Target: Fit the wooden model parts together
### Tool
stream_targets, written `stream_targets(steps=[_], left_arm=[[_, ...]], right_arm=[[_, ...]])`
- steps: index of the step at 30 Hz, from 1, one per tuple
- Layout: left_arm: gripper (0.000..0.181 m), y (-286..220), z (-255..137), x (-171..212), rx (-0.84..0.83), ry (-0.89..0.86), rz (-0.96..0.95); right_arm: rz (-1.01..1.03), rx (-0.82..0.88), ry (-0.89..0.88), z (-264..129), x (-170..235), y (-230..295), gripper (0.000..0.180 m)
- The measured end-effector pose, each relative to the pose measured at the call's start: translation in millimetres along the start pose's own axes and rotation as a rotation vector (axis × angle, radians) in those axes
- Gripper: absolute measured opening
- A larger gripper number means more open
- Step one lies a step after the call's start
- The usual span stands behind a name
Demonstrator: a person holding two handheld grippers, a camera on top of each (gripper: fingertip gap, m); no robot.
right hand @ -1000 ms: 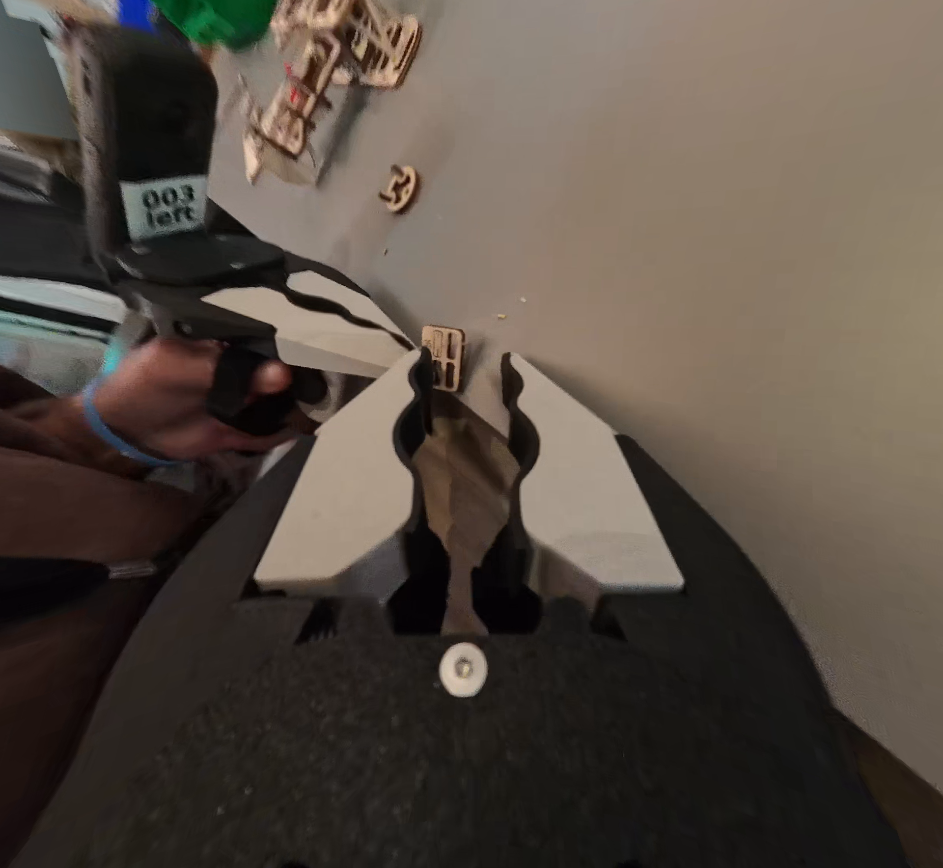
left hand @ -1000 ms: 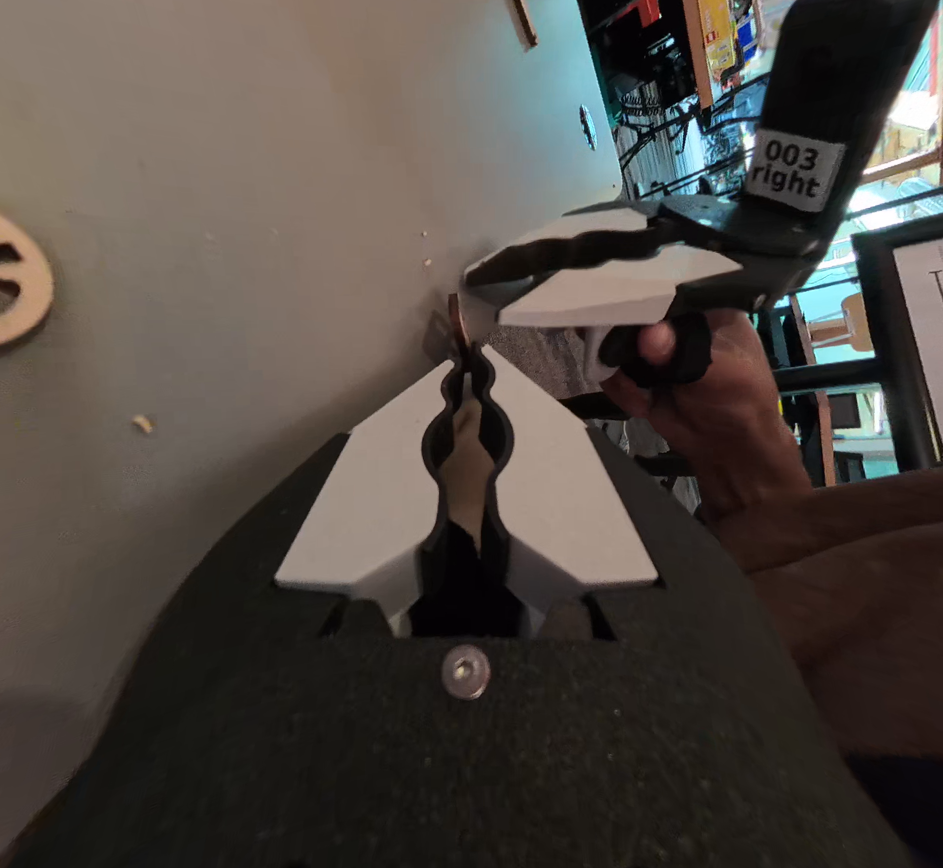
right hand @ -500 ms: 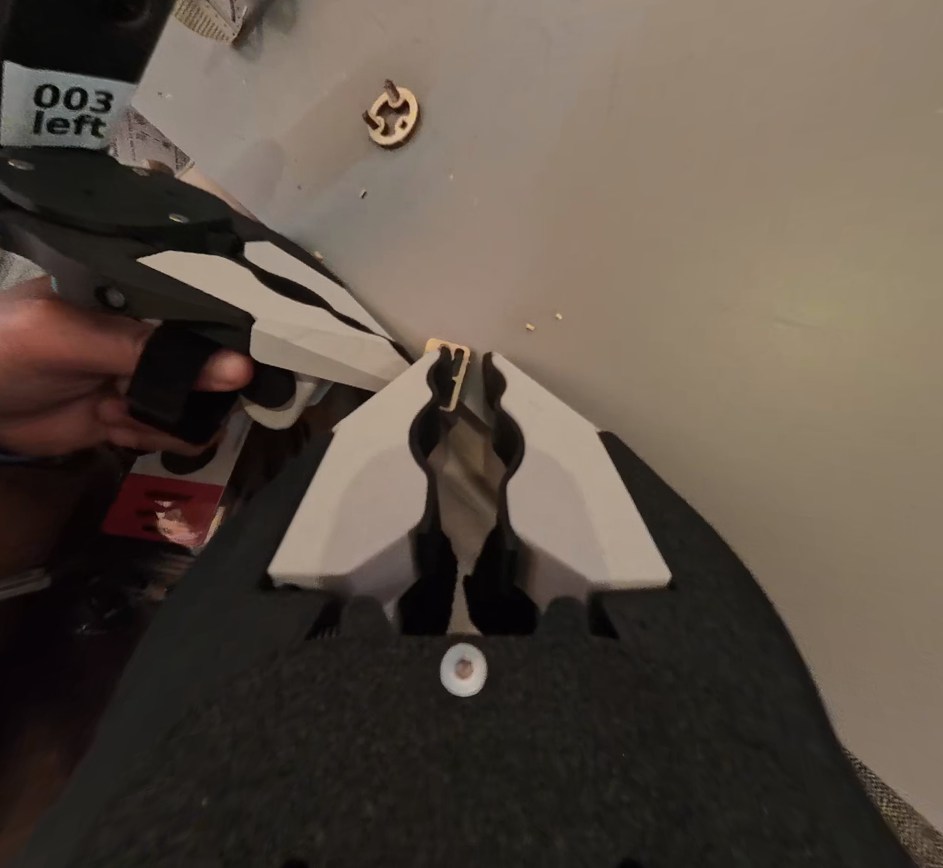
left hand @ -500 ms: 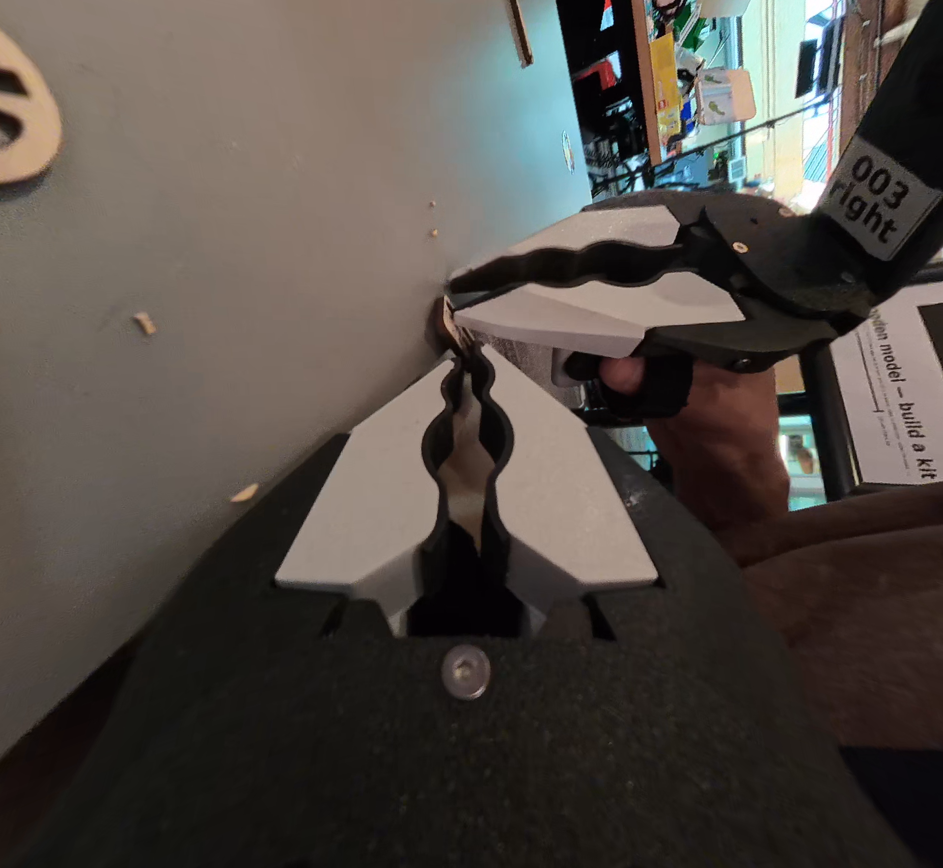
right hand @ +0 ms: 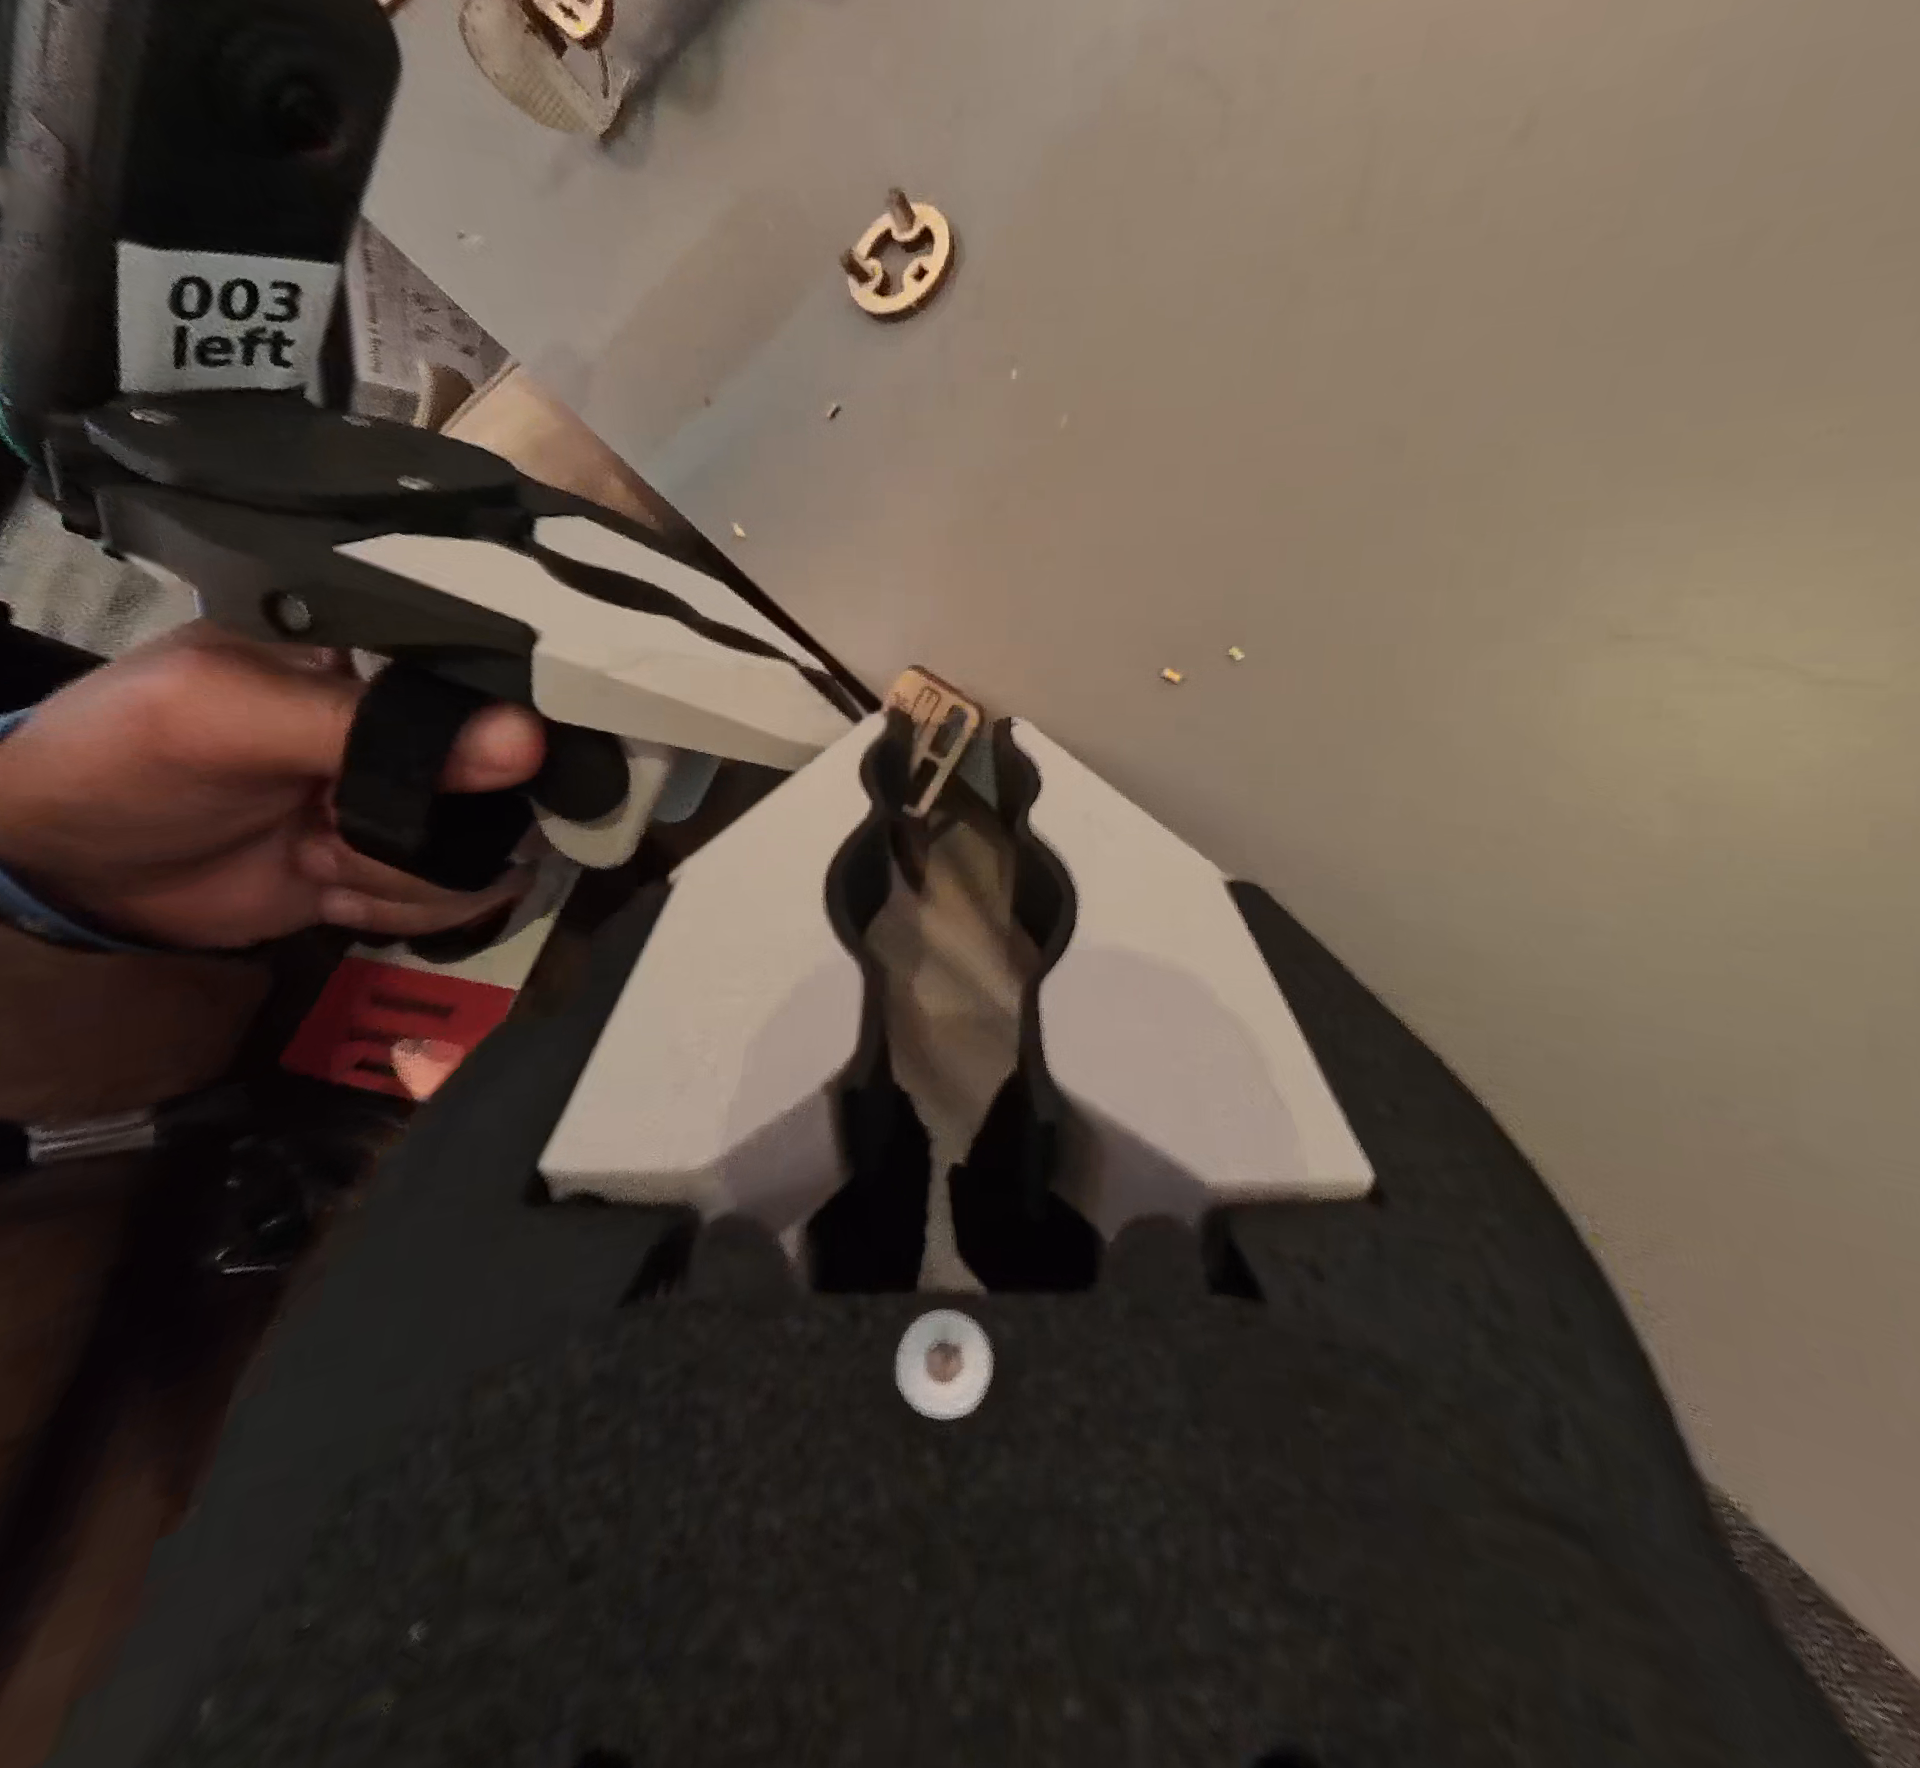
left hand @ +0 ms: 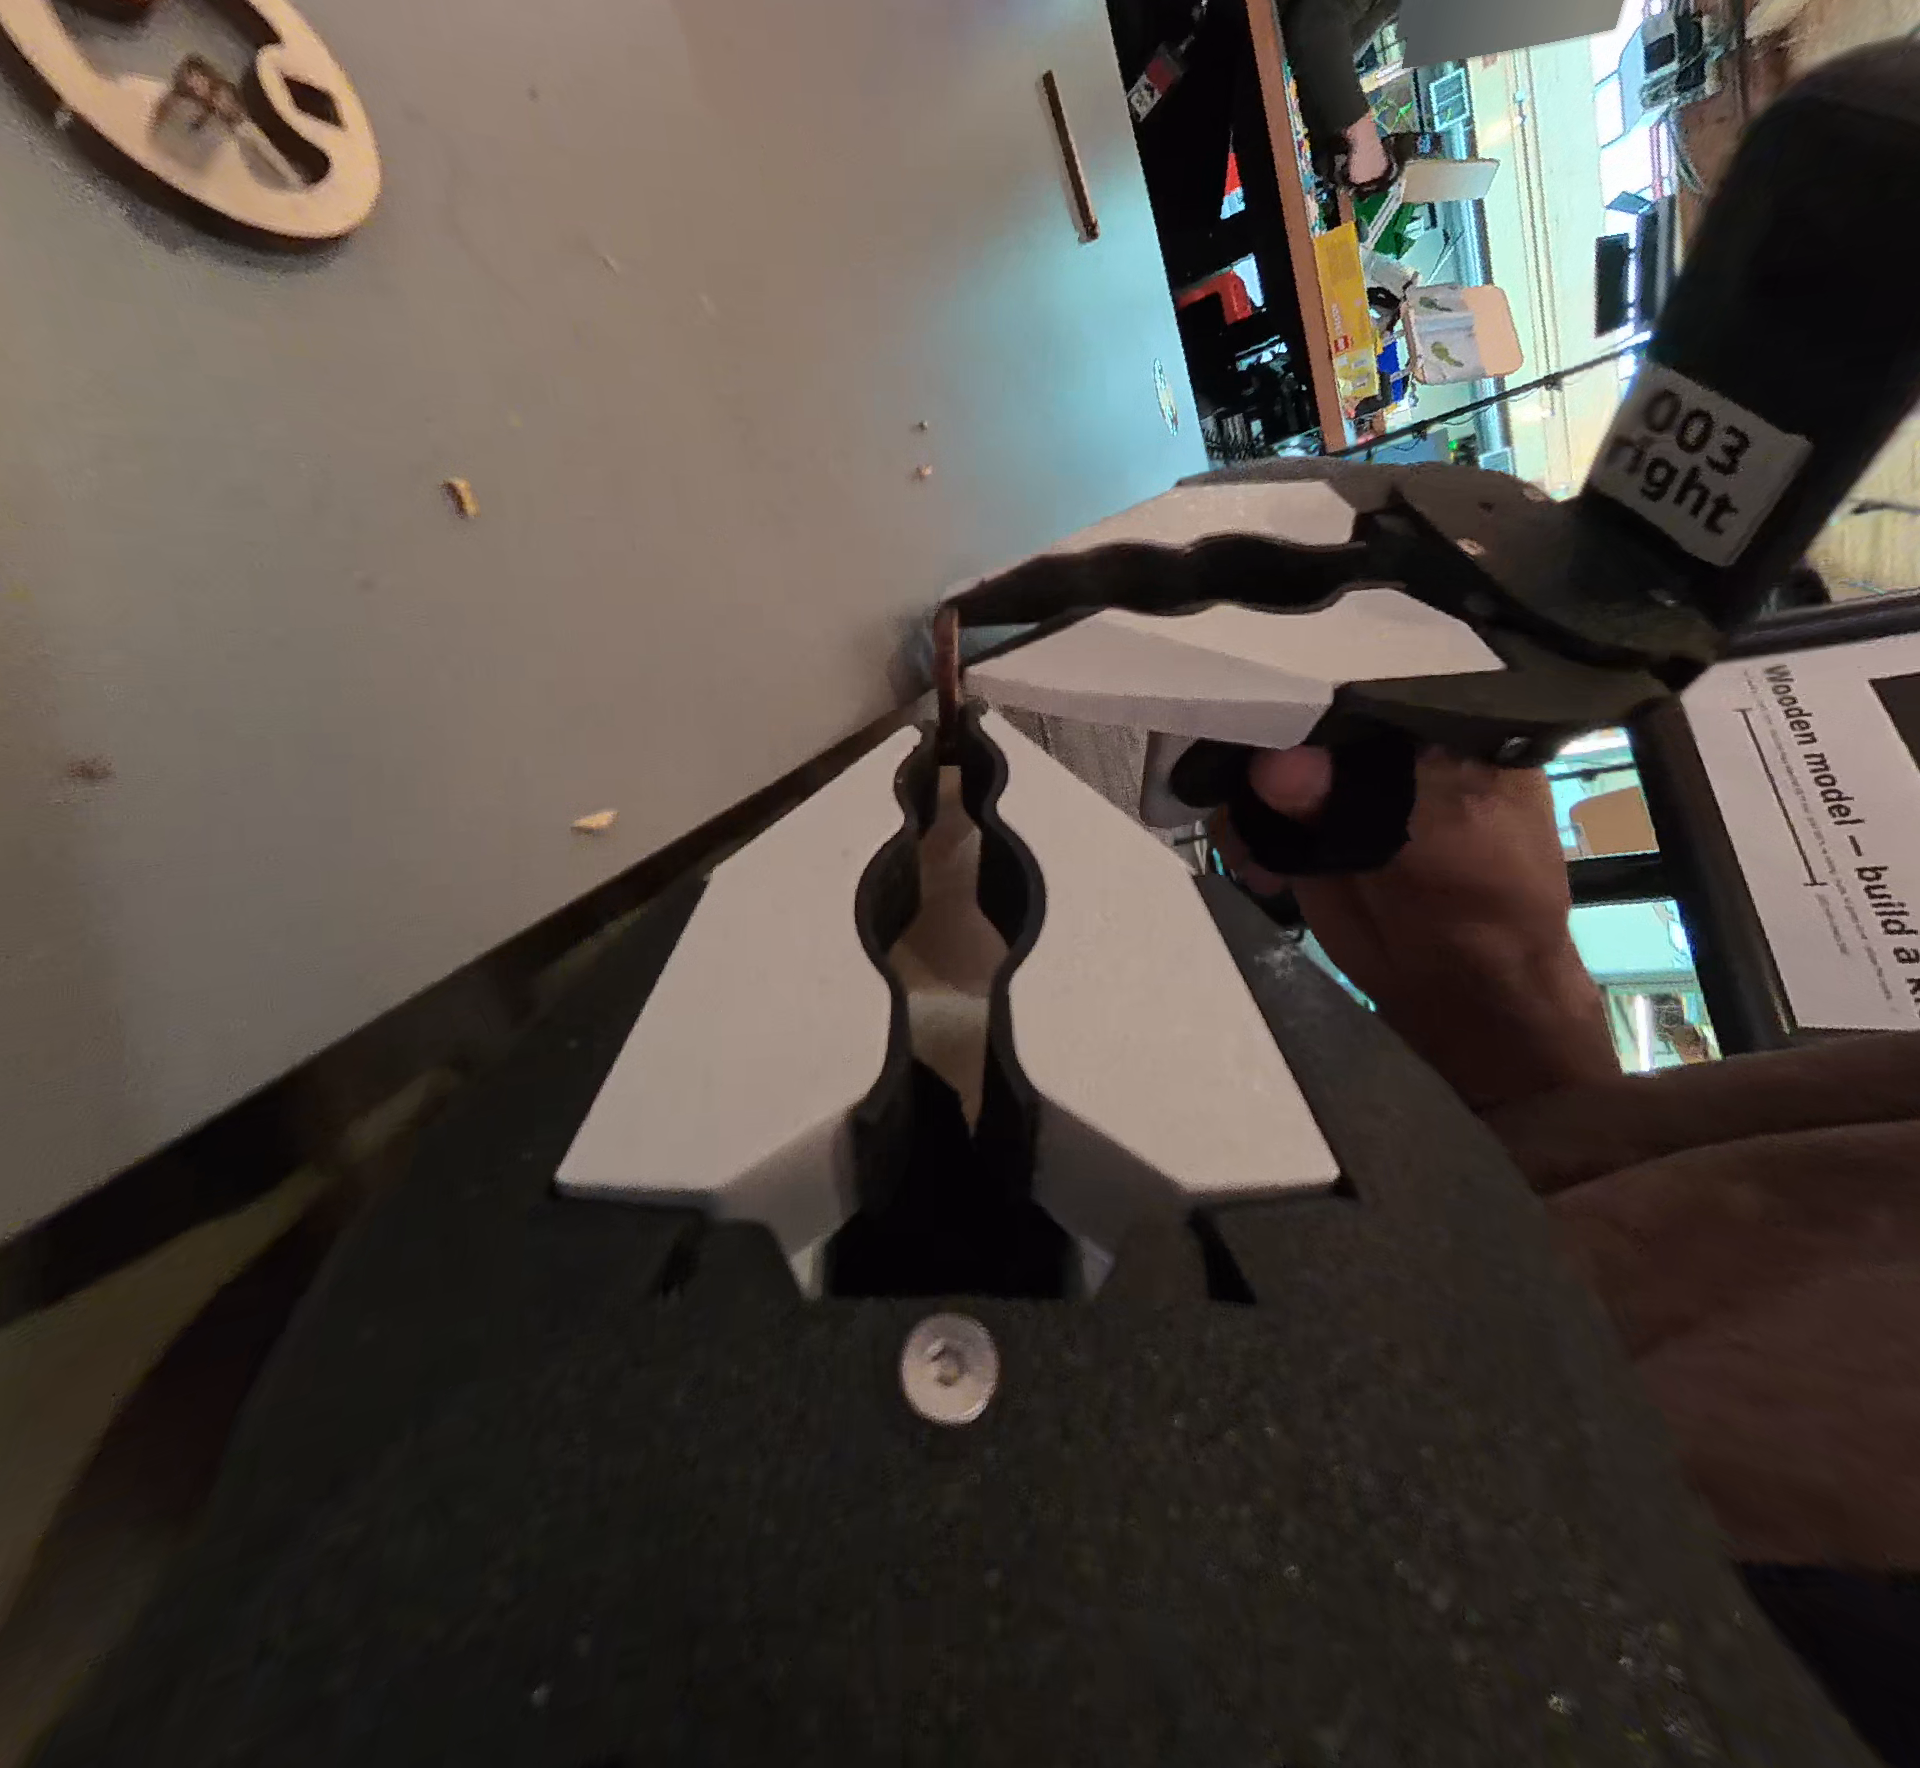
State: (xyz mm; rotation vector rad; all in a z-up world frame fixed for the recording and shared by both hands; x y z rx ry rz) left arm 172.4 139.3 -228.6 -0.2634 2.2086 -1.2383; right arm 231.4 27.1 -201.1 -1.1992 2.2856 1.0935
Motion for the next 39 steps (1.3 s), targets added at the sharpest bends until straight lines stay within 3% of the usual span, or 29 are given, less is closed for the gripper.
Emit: stream_targets(steps=[8, 11, 20, 25, 32, 39], left_arm=[[0.001, -10, -18, -7, 0.254, -0.177, 0.107], [0.0, -11, -19, -7, 0.289, -0.199, 0.134], [0.01, -14, -14, -10, 0.317, -0.112, 0.177], [0.004, -16, -13, -9, 0.289, -0.095, 0.235], [0.001, -9, -11, -8, 0.238, -0.115, 0.237], [0.001, -2, -4, -1, 0.14, -0.145, 0.388]], right_arm=[[0.237, -0.448, -0.257, -10, -4, -5, 0.013], [0.266, -0.517, -0.29, -11, -4, -3, 0.005], [0.233, -0.506, -0.274, -17, 4, -2, 0.001], [0.249, -0.536, -0.276, -16, 6, -3, 0.001], [0.25, -0.428, -0.275, -9, 6, -3, 0.005], [0.299, -0.335, -0.255, -2, 13, -6, 0.005]])
Point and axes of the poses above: each gripper's, where its closed fingertips meet, z out along the fingers, x out of its underside, y = z × x across the jaws, the point moved 8 cm from there along -z, back along the fingers, and after that the axes turned 4 degrees about -x, right-handed, at the moved point
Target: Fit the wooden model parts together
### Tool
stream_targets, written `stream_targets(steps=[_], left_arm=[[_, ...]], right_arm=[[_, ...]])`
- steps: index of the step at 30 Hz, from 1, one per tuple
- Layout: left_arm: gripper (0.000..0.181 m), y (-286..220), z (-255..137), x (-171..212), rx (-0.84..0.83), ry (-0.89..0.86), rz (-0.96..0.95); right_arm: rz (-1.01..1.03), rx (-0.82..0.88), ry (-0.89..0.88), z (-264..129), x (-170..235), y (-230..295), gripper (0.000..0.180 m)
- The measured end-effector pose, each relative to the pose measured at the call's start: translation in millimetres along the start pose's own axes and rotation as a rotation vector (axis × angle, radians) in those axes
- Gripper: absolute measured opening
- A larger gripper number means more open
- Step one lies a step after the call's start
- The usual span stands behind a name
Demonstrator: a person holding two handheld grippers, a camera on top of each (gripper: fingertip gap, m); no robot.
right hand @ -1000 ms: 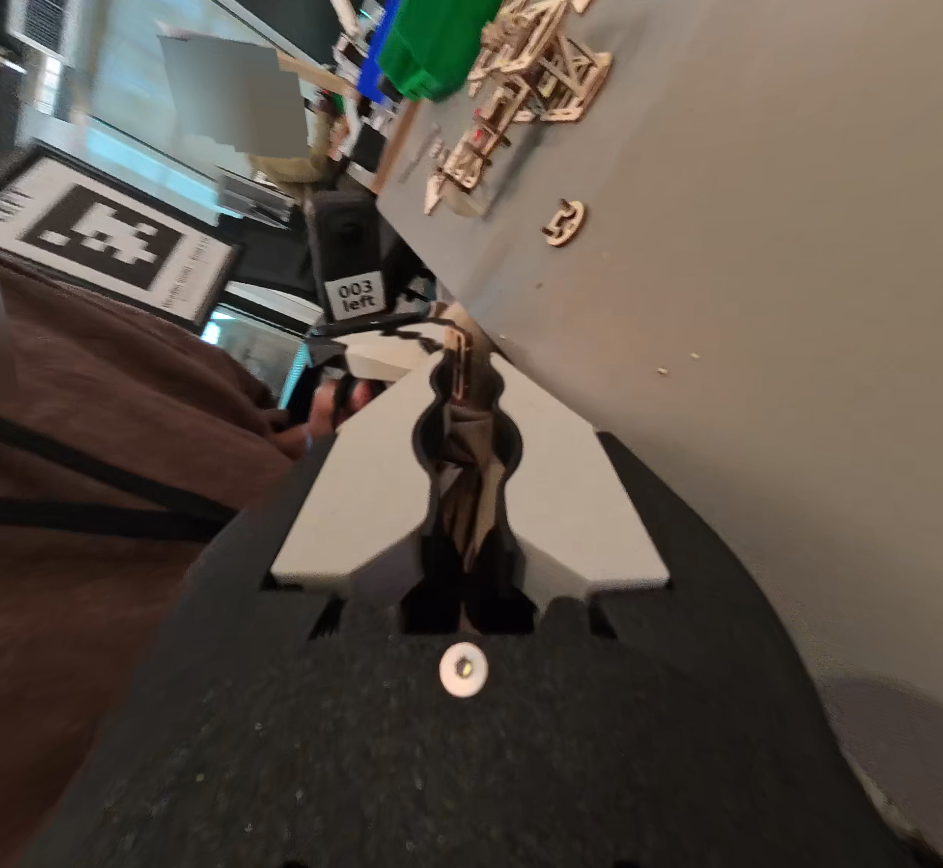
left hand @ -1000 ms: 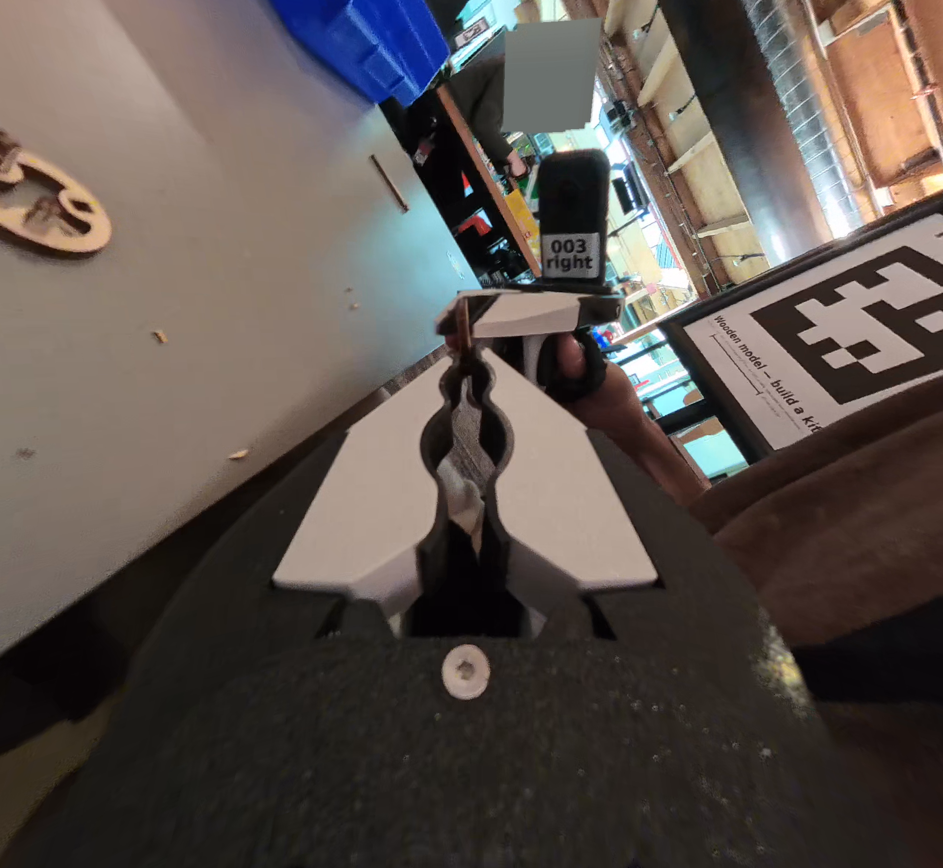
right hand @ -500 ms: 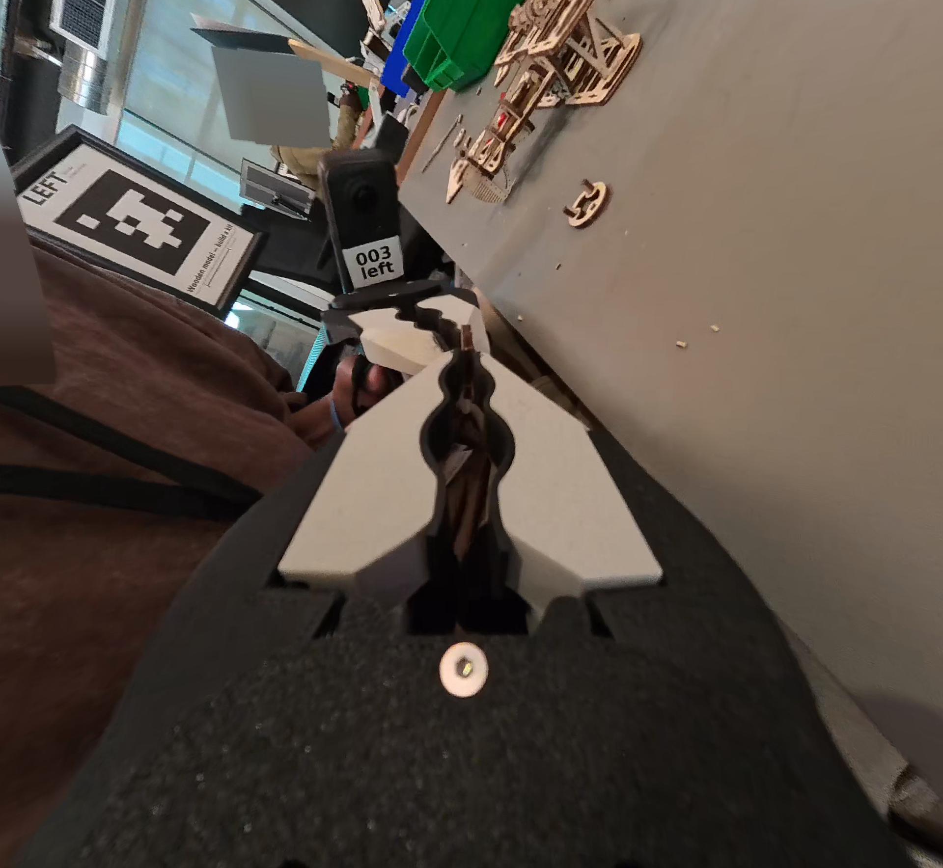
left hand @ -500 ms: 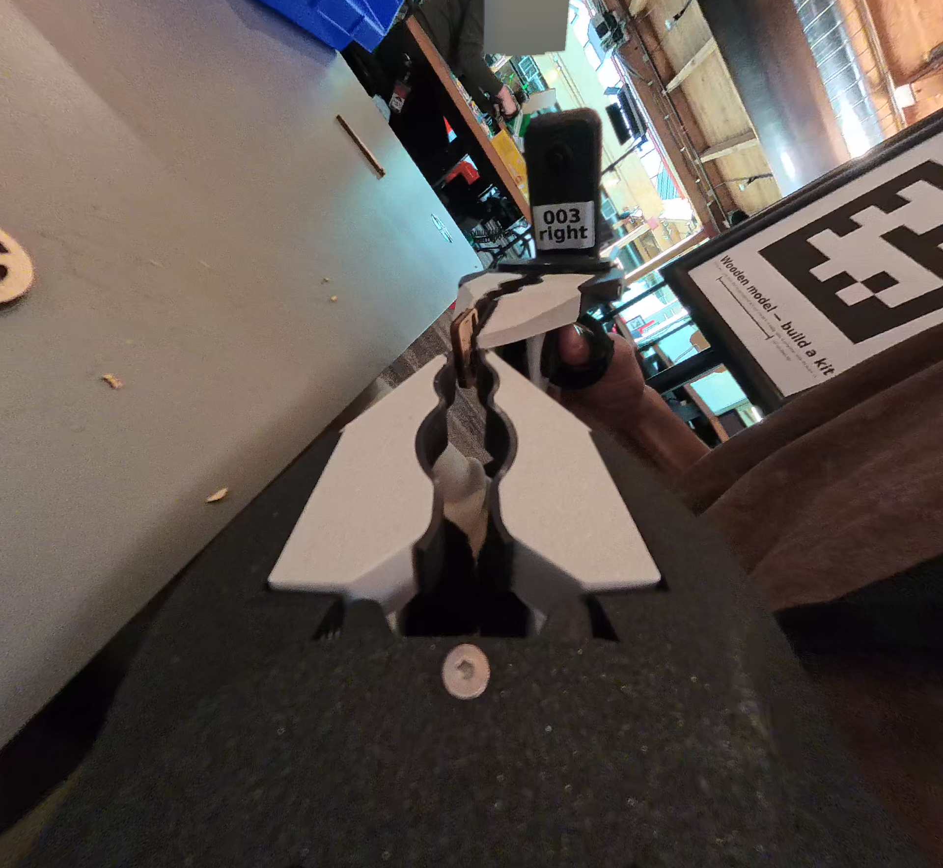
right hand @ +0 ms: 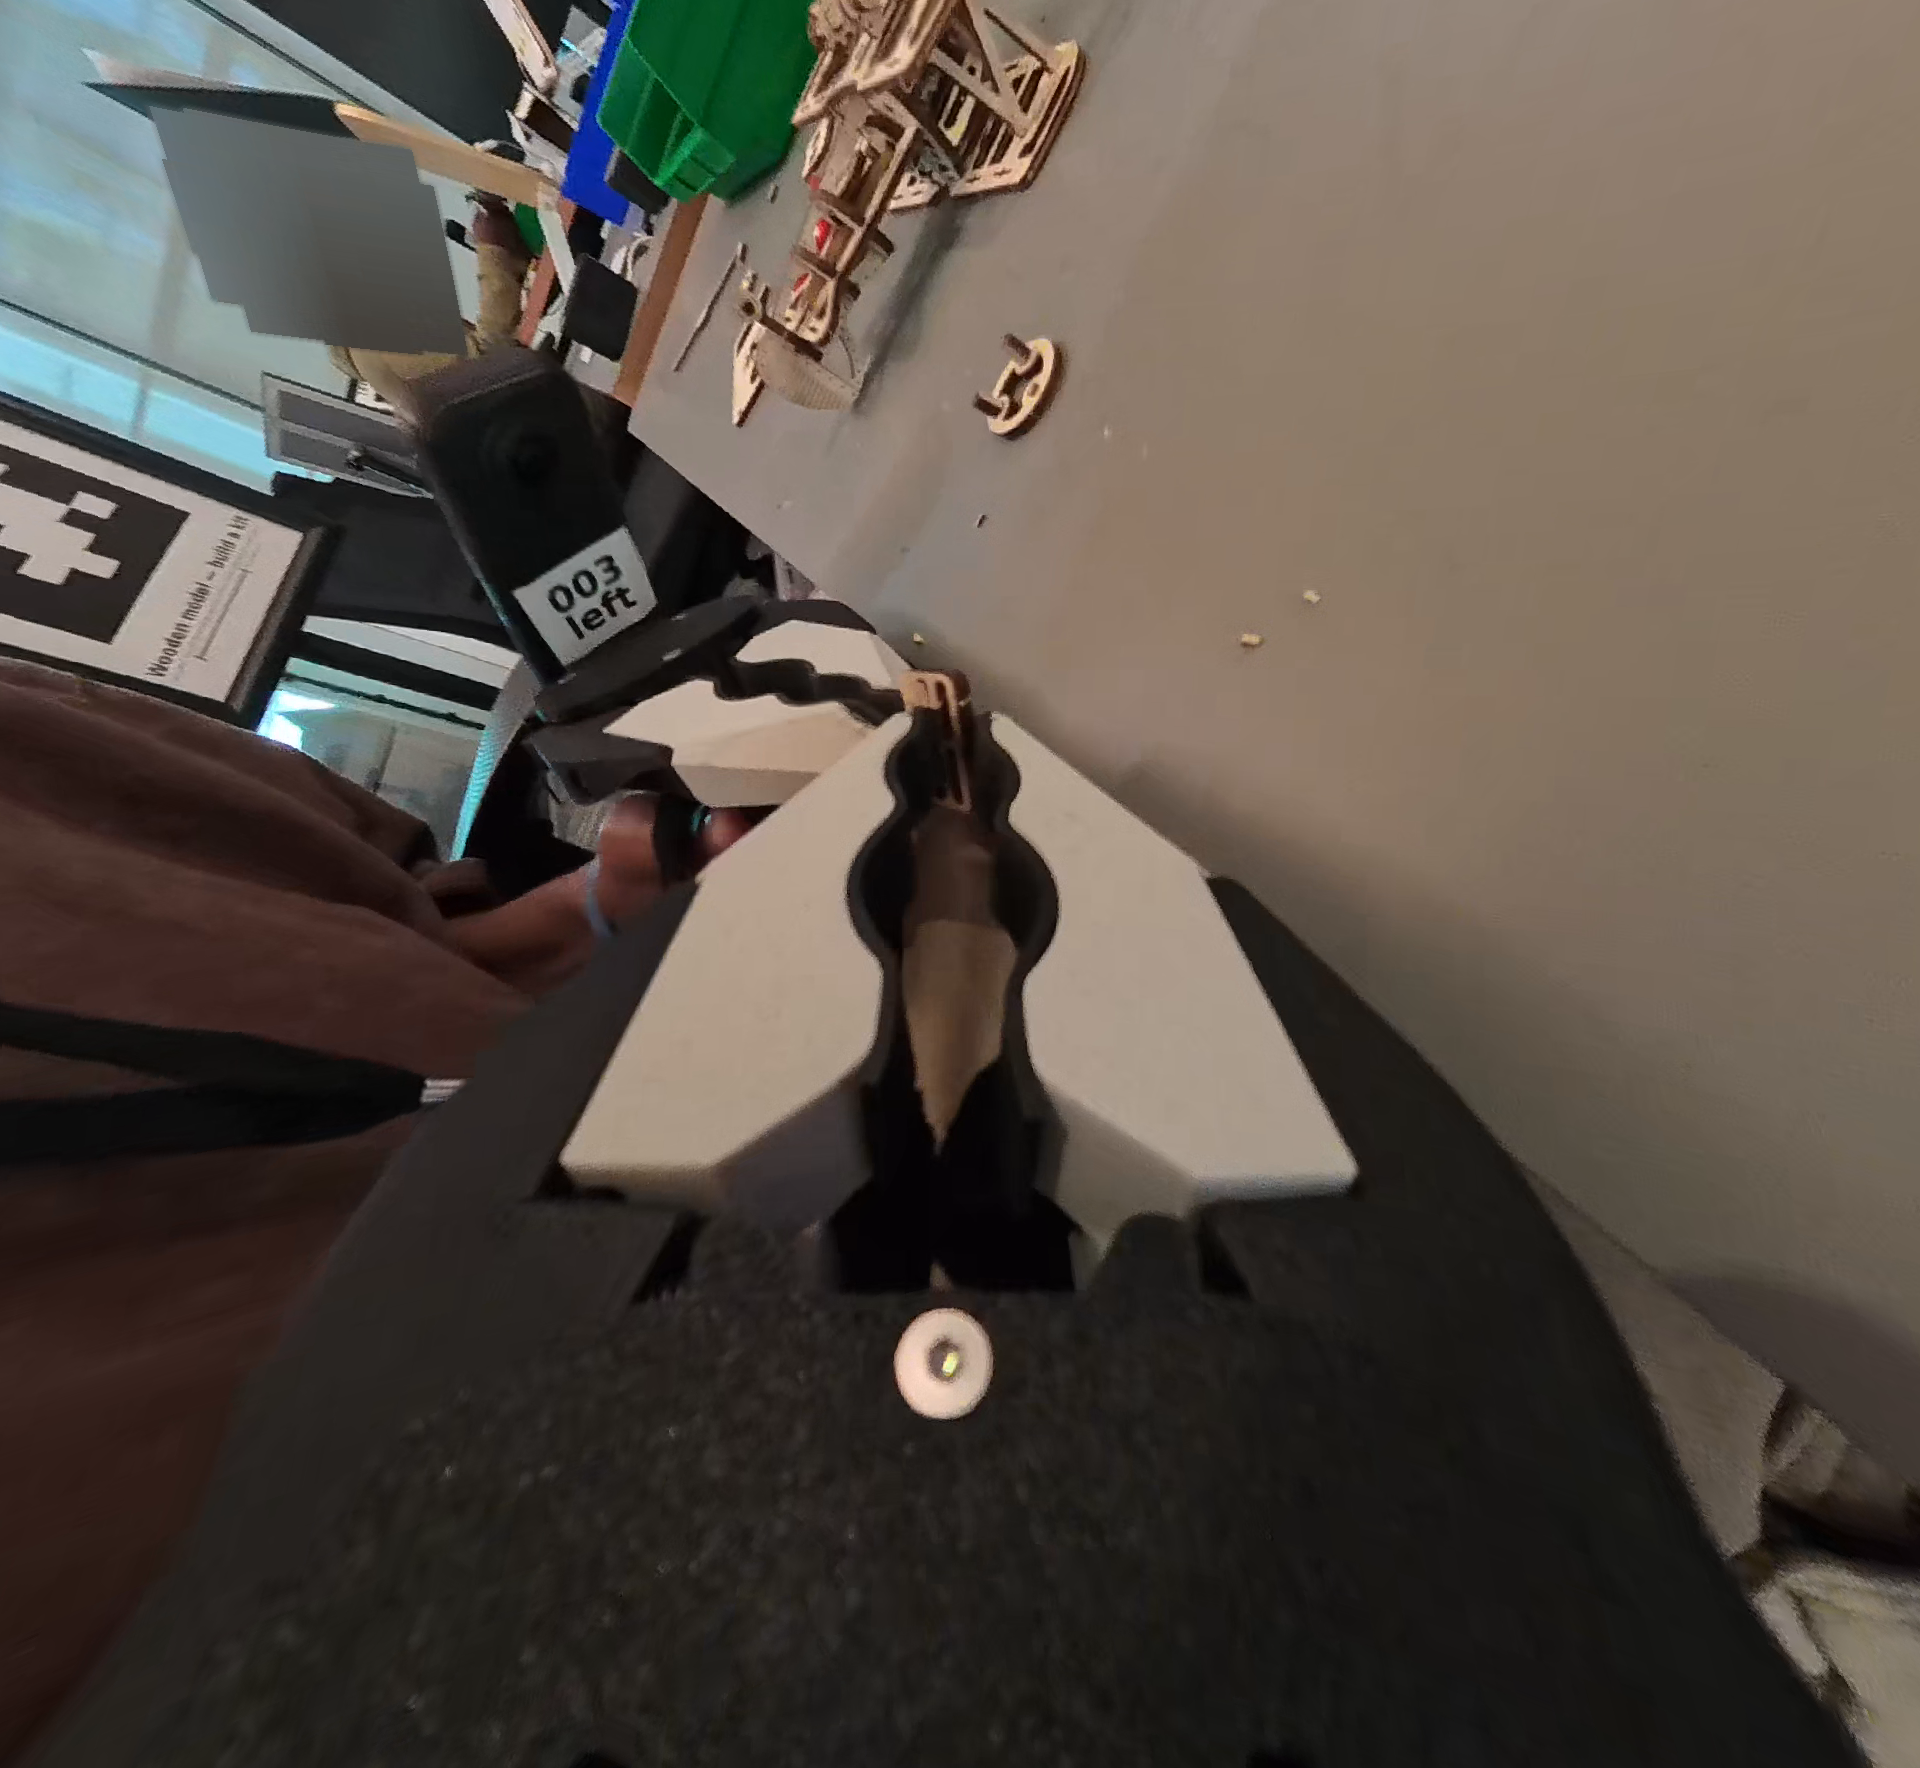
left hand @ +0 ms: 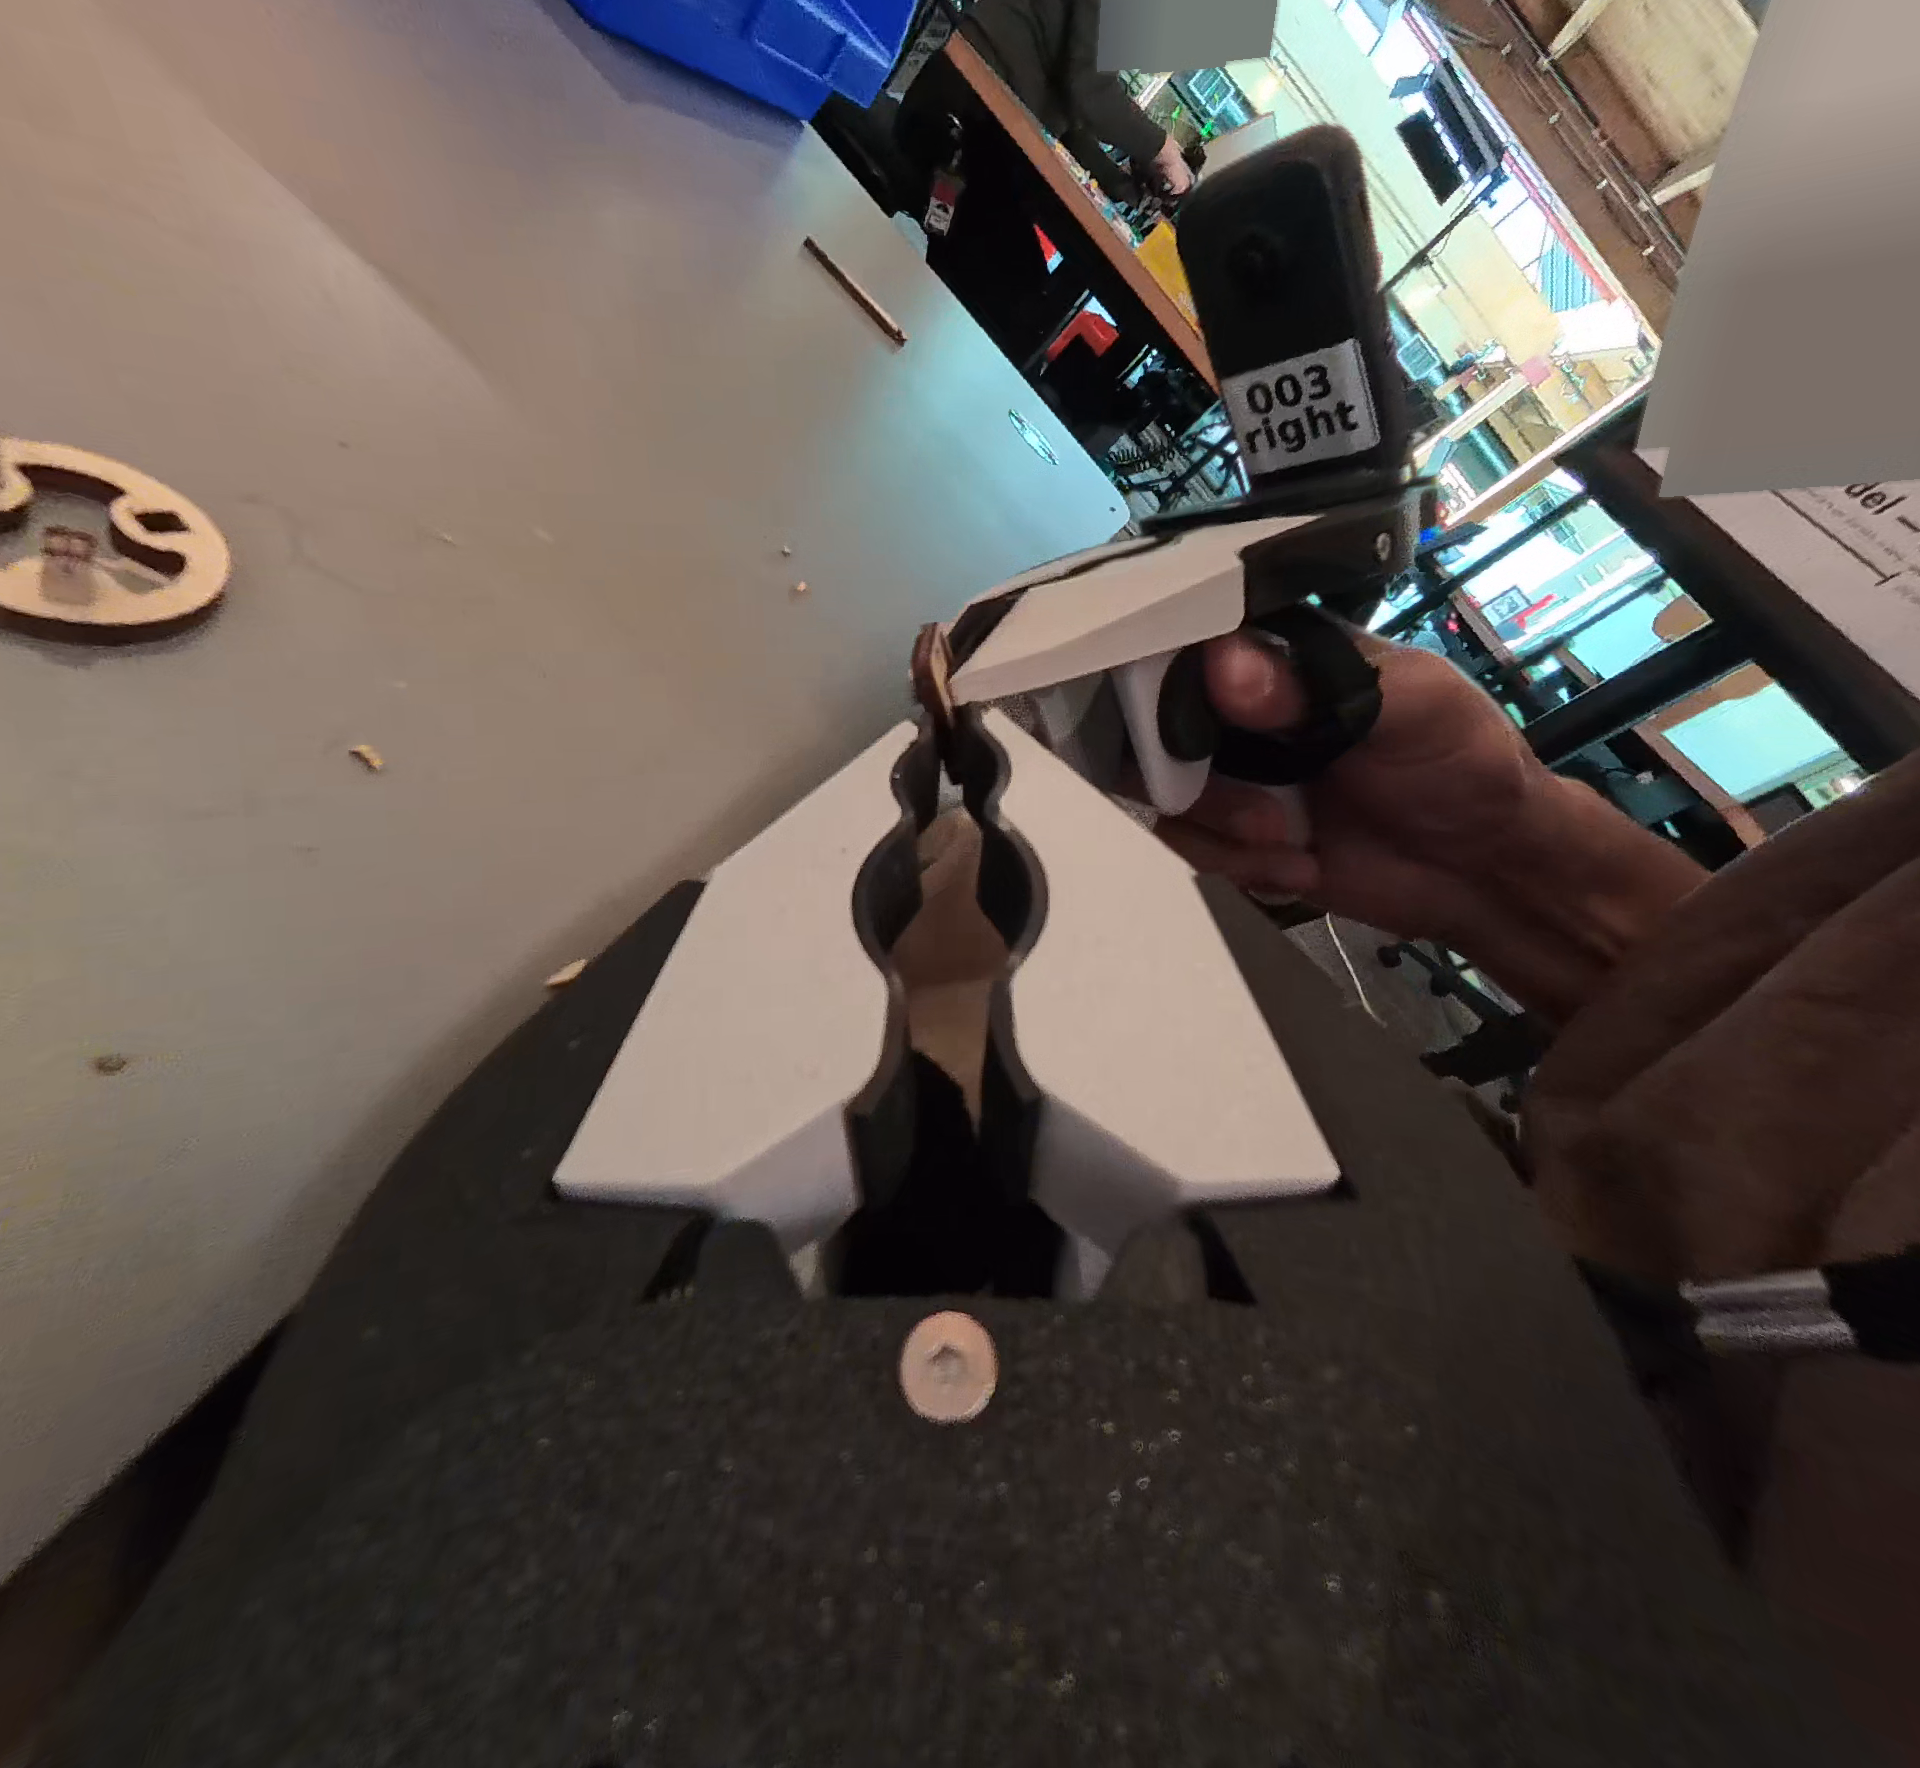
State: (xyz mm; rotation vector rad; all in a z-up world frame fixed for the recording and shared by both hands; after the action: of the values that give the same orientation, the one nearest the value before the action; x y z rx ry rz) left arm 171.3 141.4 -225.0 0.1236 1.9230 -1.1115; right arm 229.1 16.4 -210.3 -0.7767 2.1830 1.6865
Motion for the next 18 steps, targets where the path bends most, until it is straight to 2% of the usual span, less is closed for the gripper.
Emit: stream_targets(steps=[8, 14, 18], left_arm=[[0.002, 2, 4, 5, -0.058, 0.015, 0.058], [0.001, 5, 0, -2, 0.091, -0.022, -0.092], [0.001, 6, -3, -5, 0.128, -0.036, -0.121]], right_arm=[[-0.11, 0.135, 0.02, 3, 2, 2, 0.005], [-0.081, -0.12, 0.033, 1, -8, -5, 0.006], [-0.073, -0.188, 0.028, 4, -13, -5, 0.005]])
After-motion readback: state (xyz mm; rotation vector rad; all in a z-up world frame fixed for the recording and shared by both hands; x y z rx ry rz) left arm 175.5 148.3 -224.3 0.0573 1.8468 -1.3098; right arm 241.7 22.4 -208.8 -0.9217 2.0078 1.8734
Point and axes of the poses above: each gripper's, where its closed fingertips meet, z out along the fingers, x out of its underside, y = z × x across the jaws, the point moved 8 cm from there along -z, back along the fingers, and after that the axes turned 4 degrees about -x, right-handed, at the moved point
